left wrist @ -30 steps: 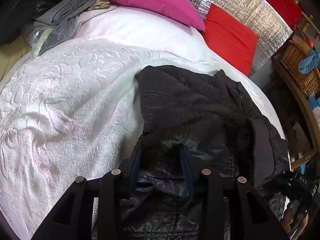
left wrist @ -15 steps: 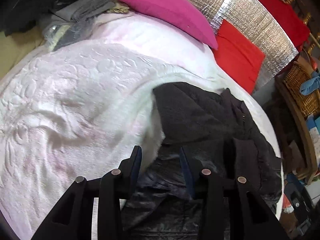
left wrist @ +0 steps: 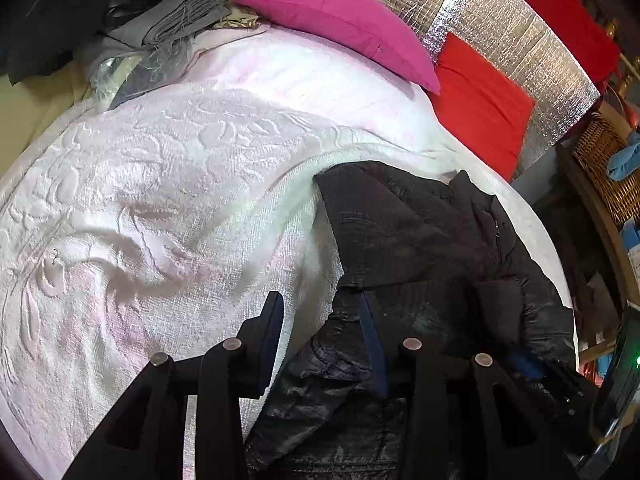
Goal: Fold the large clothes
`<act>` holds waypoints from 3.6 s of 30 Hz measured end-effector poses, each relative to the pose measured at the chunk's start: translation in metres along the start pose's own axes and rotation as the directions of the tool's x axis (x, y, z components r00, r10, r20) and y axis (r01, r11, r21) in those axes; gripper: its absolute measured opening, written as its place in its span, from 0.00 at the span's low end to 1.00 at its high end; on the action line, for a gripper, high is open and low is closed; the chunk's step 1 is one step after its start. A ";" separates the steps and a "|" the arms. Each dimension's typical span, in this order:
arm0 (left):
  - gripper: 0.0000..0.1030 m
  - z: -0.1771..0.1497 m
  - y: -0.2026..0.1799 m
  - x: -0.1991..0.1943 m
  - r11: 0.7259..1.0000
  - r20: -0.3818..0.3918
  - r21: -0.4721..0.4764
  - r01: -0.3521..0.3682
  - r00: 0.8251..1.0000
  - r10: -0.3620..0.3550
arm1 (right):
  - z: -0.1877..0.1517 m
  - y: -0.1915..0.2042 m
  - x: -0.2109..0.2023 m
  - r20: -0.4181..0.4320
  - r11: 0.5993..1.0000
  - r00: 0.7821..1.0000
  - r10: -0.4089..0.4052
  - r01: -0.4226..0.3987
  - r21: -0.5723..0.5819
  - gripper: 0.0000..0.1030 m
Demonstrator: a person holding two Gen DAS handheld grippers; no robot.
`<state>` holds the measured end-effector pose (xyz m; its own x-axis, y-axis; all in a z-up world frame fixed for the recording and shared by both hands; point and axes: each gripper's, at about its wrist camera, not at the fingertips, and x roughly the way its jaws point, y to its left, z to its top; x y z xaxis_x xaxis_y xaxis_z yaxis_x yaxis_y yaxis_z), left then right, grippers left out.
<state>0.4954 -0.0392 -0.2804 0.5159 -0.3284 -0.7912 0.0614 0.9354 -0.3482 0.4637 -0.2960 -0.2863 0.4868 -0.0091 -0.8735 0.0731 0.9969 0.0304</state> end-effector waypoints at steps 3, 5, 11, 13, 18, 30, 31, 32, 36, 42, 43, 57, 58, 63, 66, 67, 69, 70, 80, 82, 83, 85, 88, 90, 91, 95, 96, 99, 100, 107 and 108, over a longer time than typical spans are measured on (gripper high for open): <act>0.39 -0.002 -0.009 0.003 1.000 0.004 0.026 -0.010 1.000 0.010 | -0.001 -0.036 -0.018 0.038 0.997 0.999 0.011 -0.014 0.078 0.18; 0.39 -0.004 -0.015 0.002 0.999 0.009 0.051 -0.010 1.000 0.010 | -0.003 -0.071 -0.037 0.080 0.985 0.996 0.048 -0.060 0.159 0.17; 0.39 -0.011 -0.033 0.001 0.993 0.019 0.116 -0.003 1.000 0.001 | -0.030 -0.192 -0.072 0.182 0.898 0.975 0.130 -0.194 0.396 0.16; 0.39 -0.014 -0.043 0.003 0.990 0.024 0.141 -0.003 1.000 -0.001 | -0.043 -0.222 -0.073 0.224 0.853 0.960 0.169 -0.257 0.454 0.16; 0.46 -0.022 -0.067 0.009 0.975 0.039 0.217 -0.038 0.999 0.030 | -0.082 -0.274 -0.057 0.283 0.679 0.913 0.293 -0.407 0.611 0.23; 0.58 -0.022 -0.072 0.017 0.976 0.059 0.210 -0.054 0.997 0.043 | -0.088 -0.301 -0.038 0.313 0.593 0.904 0.292 -0.428 0.682 0.72; 0.58 -0.022 -0.073 0.017 0.975 0.065 0.214 -0.061 0.997 0.048 | -0.086 -0.298 -0.035 0.289 0.617 0.918 0.271 -0.396 0.680 0.54; 0.58 -0.023 -0.074 0.018 0.973 0.069 0.219 -0.069 0.996 0.055 | -0.084 -0.298 -0.032 0.268 0.634 0.929 0.253 -0.369 0.679 0.32; 0.50 -0.022 -0.076 0.018 0.969 0.092 0.229 -0.091 0.993 0.072 | -0.083 -0.296 -0.047 0.280 0.676 0.947 0.160 -0.312 0.667 0.17; 0.59 -0.025 -0.079 0.025 0.961 0.061 0.258 -0.105 0.994 0.092 | -0.082 -0.297 -0.047 0.192 0.742 0.979 0.064 -0.175 0.648 0.16; 0.63 -0.026 -0.080 0.027 0.958 0.056 0.265 -0.113 0.993 0.101 | -0.082 -0.297 -0.045 0.170 0.740 0.984 0.061 -0.159 0.653 0.17; 0.66 -0.024 -0.075 0.009 0.973 0.088 0.223 -0.065 0.995 0.046 | -0.072 -0.253 -0.100 0.398 0.860 0.917 0.002 -0.205 0.467 0.70; 0.67 -0.025 -0.077 0.008 0.970 0.092 0.233 -0.066 0.995 0.045 | -0.068 -0.249 -0.089 0.346 0.871 0.938 0.023 -0.189 0.454 0.55; 0.67 -0.031 -0.083 0.025 0.951 0.043 0.289 -0.112 0.994 0.104 | -0.070 -0.246 -0.042 0.124 0.890 0.992 0.034 -0.087 0.447 0.35; 0.69 -0.033 -0.083 0.032 0.941 0.029 0.308 -0.139 0.990 0.136 | -0.074 -0.253 -0.042 0.117 0.874 0.991 0.070 -0.117 0.472 0.34; 0.69 -0.032 -0.084 0.030 0.942 0.033 0.306 -0.138 0.990 0.134 | -0.075 -0.253 -0.049 0.130 0.871 0.988 0.078 -0.131 0.474 0.35; 0.69 -0.032 -0.082 0.024 0.948 0.042 0.293 -0.125 0.992 0.118 | -0.078 -0.252 -0.065 0.187 0.861 0.976 0.113 -0.191 0.471 0.39; 0.69 -0.032 -0.083 0.020 0.952 0.048 0.285 -0.113 0.993 0.104 | -0.079 -0.251 -0.071 0.209 0.863 0.970 0.125 -0.210 0.460 0.39; 0.74 -0.046 -0.093 0.019 0.929 0.049 0.340 -0.144 0.990 0.136 | -0.096 -0.242 -0.083 0.164 0.887 0.978 0.126 -0.185 0.423 0.73; 0.74 -0.050 -0.089 0.004 0.946 0.041 0.312 -0.091 0.996 0.082 | -0.106 -0.241 -0.111 0.239 0.882 0.959 0.152 -0.241 0.405 0.73; 0.74 -0.053 -0.086 -0.003 0.952 0.035 0.299 -0.062 0.998 0.054 | -0.115 -0.242 -0.124 0.265 0.881 0.951 0.159 -0.258 0.397 0.73; 0.74 -0.060 -0.085 -0.016 0.958 0.037 0.284 -0.033 0.999 0.023 | -0.136 -0.242 -0.144 0.293 0.873 0.941 0.170 -0.282 0.398 0.73; 0.74 -0.069 -0.076 -0.041 0.958 0.074 0.286 -0.027 0.997 0.006 | -0.173 -0.247 -0.166 0.294 0.864 0.939 0.181 -0.294 0.409 0.73; 0.74 -0.077 -0.069 -0.058 0.955 0.101 0.294 -0.032 0.995 0.002 | -0.193 -0.247 -0.173 0.286 0.864 0.941 0.180 -0.291 0.412 0.73; 0.74 -0.080 -0.064 -0.064 0.955 0.108 0.296 -0.028 0.994 -0.005 | -0.210 -0.248 -0.178 0.275 0.863 0.944 0.182 -0.287 0.416 0.73; 0.75 -0.104 -0.032 -0.085 0.955 0.113 0.294 -0.035 0.994 0.001 | -0.258 -0.254 -0.184 0.223 0.856 0.958 0.181 -0.265 0.445 0.73; 0.75 -0.110 -0.025 -0.090 0.957 0.104 0.289 -0.034 0.995 0.004 | -0.270 -0.256 -0.183 0.203 0.850 0.960 0.190 -0.265 0.455 0.73; 0.75 -0.133 -0.002 -0.098 0.970 0.049 0.244 -0.009 0.999 -0.003 | -0.299 -0.256 -0.178 0.151 0.825 0.957 0.247 -0.290 0.485 0.73; 0.75 -0.141 0.005 -0.100 0.975 0.031 0.222 0.001 0.999 -0.008 | -0.305 -0.255 -0.177 0.140 0.823 0.957 0.255 -0.291 0.487 0.73; 0.75 -0.196 0.048 -0.113 0.998 -0.058 0.056 0.040 0.998 -0.036 | -0.335 -0.231 -0.155 0.016 0.824 0.959 0.282 -0.250 0.508 0.73; 0.75 -0.202 0.051 -0.114 0.998 -0.068 0.033 0.048 0.997 -0.046 | -0.337 -0.229 -0.151 0.004 0.824 0.960 0.278 -0.241 0.513 0.73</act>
<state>0.2669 0.0198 -0.3099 0.4530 -0.3788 -0.8070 0.1143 0.9224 -0.3688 0.0801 -0.4961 -0.3247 0.4918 0.2685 -0.8283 0.3890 0.7833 0.4849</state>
